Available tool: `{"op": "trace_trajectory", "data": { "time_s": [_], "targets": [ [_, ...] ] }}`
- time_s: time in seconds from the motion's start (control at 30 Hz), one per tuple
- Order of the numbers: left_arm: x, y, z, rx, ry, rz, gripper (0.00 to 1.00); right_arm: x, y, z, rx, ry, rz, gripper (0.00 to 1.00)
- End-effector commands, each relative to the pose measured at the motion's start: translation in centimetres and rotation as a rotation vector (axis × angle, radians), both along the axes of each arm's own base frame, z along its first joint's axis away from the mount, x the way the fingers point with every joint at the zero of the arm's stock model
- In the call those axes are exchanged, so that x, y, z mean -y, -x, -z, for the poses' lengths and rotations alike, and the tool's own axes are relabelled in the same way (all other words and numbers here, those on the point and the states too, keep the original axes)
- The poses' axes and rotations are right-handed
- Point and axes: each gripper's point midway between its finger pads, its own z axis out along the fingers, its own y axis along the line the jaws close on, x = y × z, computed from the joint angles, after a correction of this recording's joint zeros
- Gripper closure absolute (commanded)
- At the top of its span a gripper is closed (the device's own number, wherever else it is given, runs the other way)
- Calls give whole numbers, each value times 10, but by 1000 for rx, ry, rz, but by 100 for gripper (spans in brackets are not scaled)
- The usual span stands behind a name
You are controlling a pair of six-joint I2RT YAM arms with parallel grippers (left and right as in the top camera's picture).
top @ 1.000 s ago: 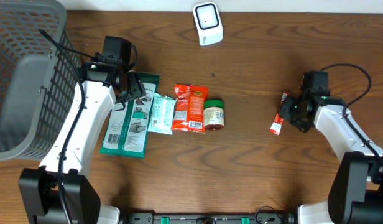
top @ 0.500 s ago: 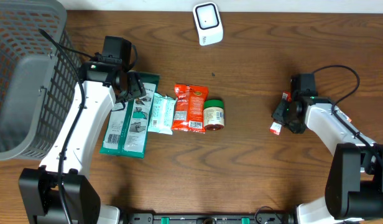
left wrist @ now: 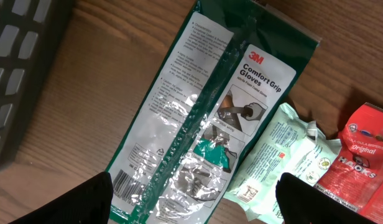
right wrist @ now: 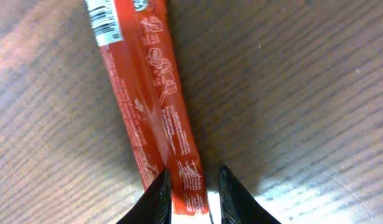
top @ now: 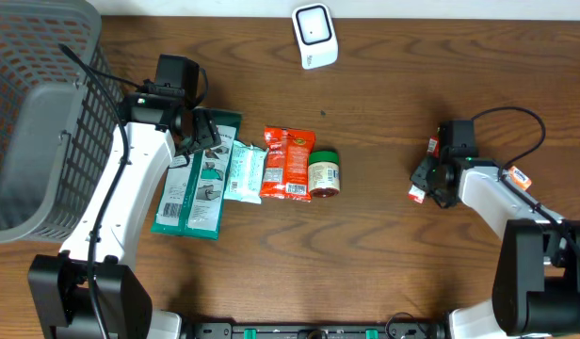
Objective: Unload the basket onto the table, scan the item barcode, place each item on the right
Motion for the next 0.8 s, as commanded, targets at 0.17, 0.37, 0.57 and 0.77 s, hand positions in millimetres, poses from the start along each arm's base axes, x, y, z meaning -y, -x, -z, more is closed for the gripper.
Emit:
{"op": "trace_trajectory", "data": {
  "time_s": [0.17, 0.37, 0.57, 0.77],
  "targets": [
    [-1, 1, 2, -7, -8, 4, 16, -3, 1, 2, -30, 3, 2, 71],
    [-1, 1, 2, -8, -8, 4, 16, -6, -2, -11, -62, 2, -34, 66],
    [-1, 1, 2, -8, -8, 4, 16, -16, 3, -12, -90, -14, -60, 68],
    [-1, 1, 2, -8, -8, 4, 16, -16, 11, -6, -112, 28, -66, 69]
  ]
}}
